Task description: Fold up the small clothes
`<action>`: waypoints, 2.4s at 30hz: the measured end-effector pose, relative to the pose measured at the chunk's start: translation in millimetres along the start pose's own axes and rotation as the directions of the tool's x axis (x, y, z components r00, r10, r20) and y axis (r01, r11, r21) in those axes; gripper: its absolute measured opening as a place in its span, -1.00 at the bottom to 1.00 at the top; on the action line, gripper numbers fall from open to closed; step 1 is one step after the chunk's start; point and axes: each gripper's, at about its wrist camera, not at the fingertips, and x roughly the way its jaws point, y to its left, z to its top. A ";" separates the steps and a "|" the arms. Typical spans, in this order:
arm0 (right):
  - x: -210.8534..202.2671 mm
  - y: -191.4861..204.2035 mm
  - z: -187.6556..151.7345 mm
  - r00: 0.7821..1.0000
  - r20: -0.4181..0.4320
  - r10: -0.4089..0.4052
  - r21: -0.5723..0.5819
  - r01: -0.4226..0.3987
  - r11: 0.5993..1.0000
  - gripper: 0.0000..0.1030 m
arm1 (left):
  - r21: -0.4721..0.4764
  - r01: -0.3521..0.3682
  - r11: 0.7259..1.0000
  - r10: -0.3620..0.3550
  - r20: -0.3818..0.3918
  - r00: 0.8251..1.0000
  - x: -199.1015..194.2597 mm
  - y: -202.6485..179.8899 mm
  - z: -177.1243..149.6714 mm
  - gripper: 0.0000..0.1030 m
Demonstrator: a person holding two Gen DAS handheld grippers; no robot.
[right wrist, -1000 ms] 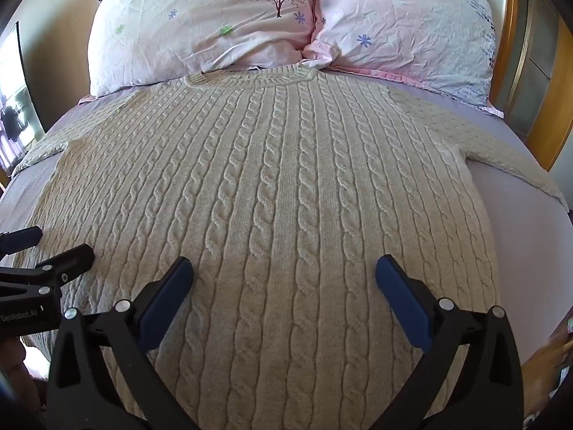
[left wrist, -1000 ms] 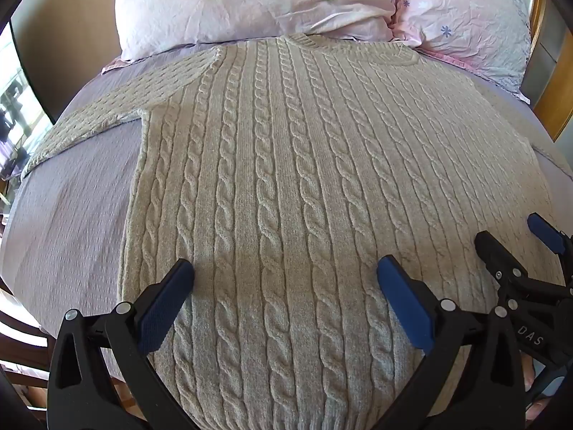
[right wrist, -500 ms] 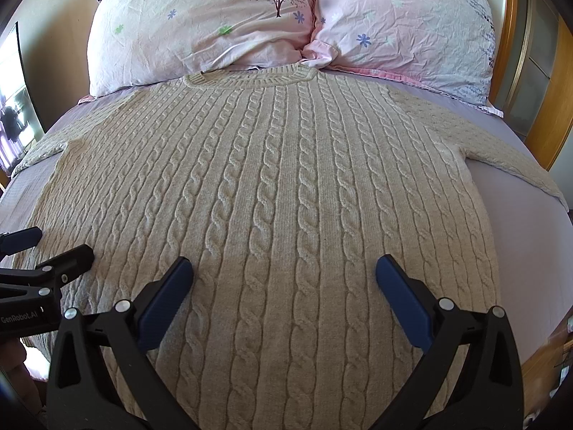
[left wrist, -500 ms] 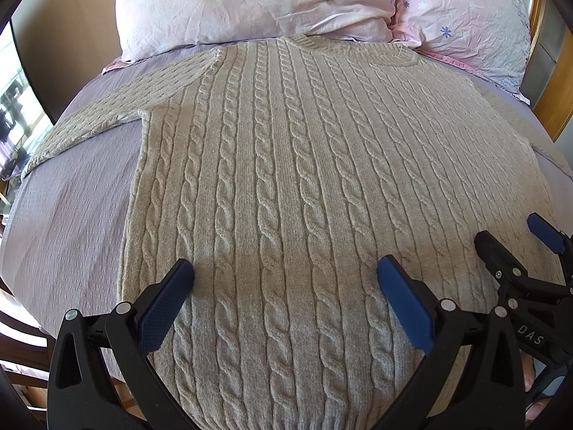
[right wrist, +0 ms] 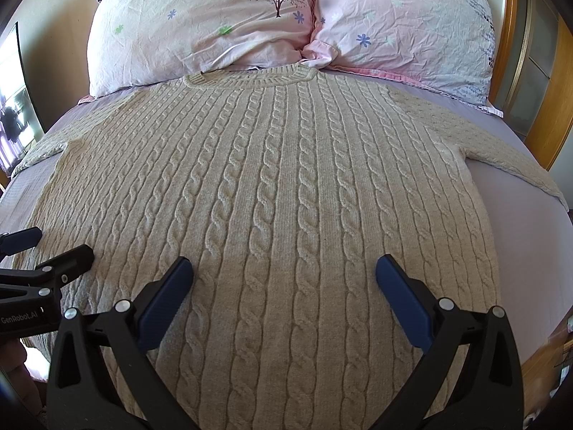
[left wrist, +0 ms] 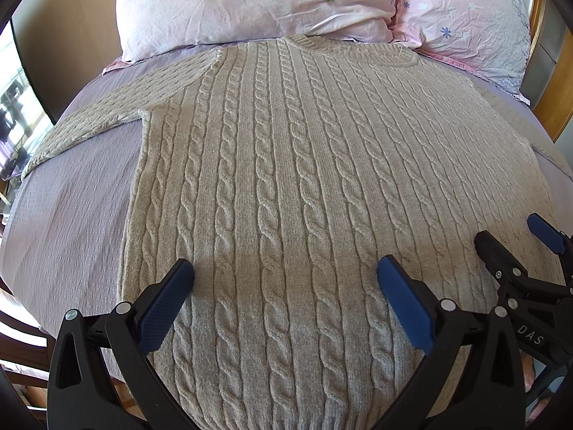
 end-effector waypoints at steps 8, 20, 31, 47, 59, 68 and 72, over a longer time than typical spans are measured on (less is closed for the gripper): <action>0.2 -0.3 0.0 1.000 0.000 0.000 0.000 0.000 1.000 0.97 | 0.000 0.000 1.000 0.000 0.000 1.000 0.0 0.0 0.0 0.97; -0.2 -0.2 0.2 1.000 0.001 0.000 0.000 0.000 1.000 0.97 | 0.000 0.000 1.000 0.000 0.002 1.000 -0.1 0.0 0.0 0.97; -0.4 -0.3 0.2 1.000 0.000 0.000 0.000 0.000 1.000 0.97 | 0.000 0.000 1.000 0.000 0.003 1.000 -0.1 0.0 0.0 0.97; -6.7 -3.0 3.1 1.000 0.020 0.022 -0.025 -0.022 0.999 0.97 | 0.009 0.004 1.000 -0.004 -0.015 1.000 1.8 0.4 5.5 0.97; -52.0 -304.1 45.6 0.961 0.253 -0.107 0.668 -0.093 0.738 0.31 | -0.005 0.225 0.974 -0.222 0.138 0.965 -10.5 24.2 14.8 0.97; 12.9 -477.2 18.8 0.982 0.071 -0.174 0.956 -0.017 0.292 -0.11 | -0.113 0.203 0.973 -0.145 0.389 0.910 -29.8 82.8 50.9 0.97; 31.5 -493.3 28.1 0.981 0.043 -0.187 0.957 0.013 0.289 -0.86 | -0.201 0.191 0.961 -0.104 0.377 0.920 -22.7 119.0 58.5 0.97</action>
